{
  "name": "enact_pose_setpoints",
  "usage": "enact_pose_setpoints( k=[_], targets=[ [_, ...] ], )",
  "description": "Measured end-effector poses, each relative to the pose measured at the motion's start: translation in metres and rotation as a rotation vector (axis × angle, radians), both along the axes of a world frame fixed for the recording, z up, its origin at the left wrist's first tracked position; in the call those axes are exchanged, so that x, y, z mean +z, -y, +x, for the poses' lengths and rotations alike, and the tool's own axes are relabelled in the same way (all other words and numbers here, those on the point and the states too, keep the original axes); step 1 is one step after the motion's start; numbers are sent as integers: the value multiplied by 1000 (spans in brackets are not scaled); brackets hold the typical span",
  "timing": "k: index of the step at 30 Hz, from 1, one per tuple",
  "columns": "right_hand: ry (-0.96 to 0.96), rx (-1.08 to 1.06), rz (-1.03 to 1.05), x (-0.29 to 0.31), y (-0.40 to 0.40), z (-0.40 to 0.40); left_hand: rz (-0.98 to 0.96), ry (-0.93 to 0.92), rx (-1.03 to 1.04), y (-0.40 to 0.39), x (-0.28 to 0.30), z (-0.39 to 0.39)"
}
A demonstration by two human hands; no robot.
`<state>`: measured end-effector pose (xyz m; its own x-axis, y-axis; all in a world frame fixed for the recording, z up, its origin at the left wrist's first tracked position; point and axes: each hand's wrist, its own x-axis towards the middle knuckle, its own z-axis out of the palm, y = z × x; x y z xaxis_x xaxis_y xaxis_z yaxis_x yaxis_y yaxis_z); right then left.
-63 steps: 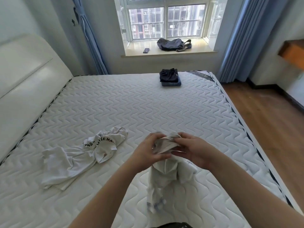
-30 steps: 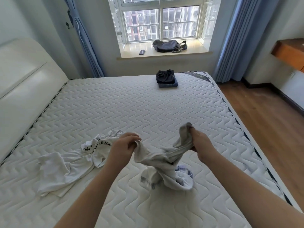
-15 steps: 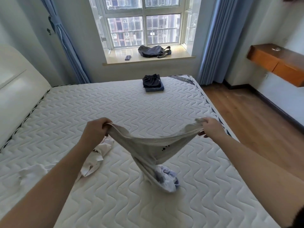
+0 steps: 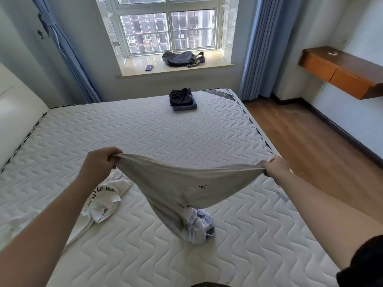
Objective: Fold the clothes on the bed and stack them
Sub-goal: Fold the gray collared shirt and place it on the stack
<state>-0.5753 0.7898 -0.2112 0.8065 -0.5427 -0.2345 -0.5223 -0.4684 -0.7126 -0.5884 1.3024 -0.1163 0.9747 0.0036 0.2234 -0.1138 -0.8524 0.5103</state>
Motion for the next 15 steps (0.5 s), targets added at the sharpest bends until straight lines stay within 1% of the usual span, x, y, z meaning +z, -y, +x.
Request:
enact_pose_setpoints(
  k=[1, 3, 7, 12, 15],
  targets=[
    [4, 11, 35, -5, 4, -1, 20, 2, -1, -3, -2, 0],
    [-34, 100, 52, -14, 11, -1, 55, 6, -7, -8, -5, 0],
    [-140, 247, -1, -22, 16, -2, 84, 5, -20, -16, -13, 1],
    [-220, 272, -55, -18, 16, -5, 118, -4, -26, -22, -26, 6],
    [-256, 226, -79, -19, 15, -5, 76, -56, -21, -23, -32, 13]
  ],
)
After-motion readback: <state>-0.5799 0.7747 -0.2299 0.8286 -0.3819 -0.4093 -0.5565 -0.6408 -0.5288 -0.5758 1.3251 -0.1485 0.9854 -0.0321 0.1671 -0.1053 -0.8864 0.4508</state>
